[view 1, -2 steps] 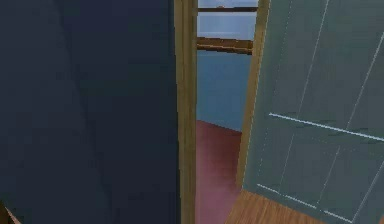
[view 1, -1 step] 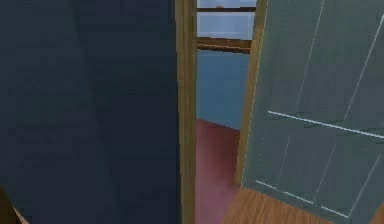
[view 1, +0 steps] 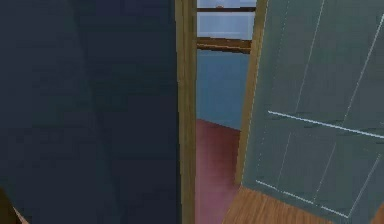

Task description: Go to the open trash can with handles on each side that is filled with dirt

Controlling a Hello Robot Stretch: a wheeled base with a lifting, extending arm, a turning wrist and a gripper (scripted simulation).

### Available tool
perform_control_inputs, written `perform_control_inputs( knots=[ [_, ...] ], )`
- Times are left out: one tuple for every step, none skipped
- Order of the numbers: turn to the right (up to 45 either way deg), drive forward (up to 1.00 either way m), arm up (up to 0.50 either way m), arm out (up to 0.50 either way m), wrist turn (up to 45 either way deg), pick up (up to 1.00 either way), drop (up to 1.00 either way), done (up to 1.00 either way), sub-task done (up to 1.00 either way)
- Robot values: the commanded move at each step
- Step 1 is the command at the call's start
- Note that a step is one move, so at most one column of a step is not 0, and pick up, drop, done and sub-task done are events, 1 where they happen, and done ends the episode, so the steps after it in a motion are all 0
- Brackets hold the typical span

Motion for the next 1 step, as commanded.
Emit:
perform_control_inputs(
  knots=[
    [-45.0,0.00,0.00,0.00,0.0,0.00,0.00,0.00,0.00]
  ],
)
